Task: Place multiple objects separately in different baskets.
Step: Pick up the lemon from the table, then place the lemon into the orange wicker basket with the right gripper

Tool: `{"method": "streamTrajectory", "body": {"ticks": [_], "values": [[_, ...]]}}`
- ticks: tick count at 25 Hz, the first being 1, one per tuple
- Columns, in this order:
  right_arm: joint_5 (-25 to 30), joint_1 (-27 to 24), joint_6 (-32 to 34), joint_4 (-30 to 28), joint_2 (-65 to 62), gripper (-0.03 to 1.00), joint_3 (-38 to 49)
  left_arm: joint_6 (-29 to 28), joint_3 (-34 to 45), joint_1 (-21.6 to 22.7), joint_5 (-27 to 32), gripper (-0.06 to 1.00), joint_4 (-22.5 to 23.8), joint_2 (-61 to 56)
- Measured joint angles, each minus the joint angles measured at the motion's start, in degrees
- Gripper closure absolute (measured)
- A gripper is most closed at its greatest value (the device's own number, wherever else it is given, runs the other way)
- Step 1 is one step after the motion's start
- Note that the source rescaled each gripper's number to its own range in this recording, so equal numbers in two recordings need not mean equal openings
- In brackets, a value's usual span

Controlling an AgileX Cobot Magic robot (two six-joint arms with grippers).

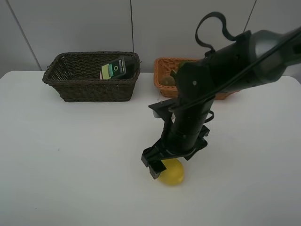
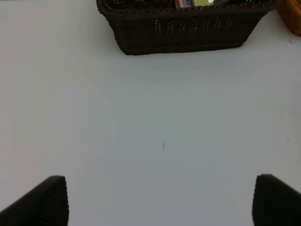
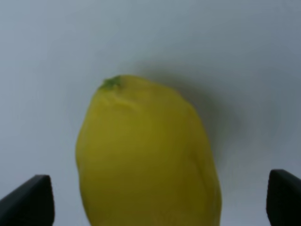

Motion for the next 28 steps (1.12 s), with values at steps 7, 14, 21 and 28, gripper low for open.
{"method": "streamTrajectory", "body": {"ticks": [7, 14, 21, 28], "values": [[-1.02, 0.0, -0.27, -0.05, 4.68, -0.01, -0.07, 0.0, 0.0, 0.0, 0.0, -0.06, 0.0, 0.0], [-2.7, 0.0, -0.27, -0.61, 5.42, 0.3, -0.18, 0.0, 0.0, 0.0, 0.0, -0.06, 0.0, 0.0], [-2.47, 0.0, -0.39, -1.18, 2.63, 0.59, -0.18, 0.0, 0.0, 0.0, 0.0, -0.06, 0.0, 0.0], [2.98, -3.08, -0.29, -10.15, -8.96, 0.59, -7.77, 0.0, 0.0, 0.0, 0.0, -0.06, 0.0, 0.0]]}}
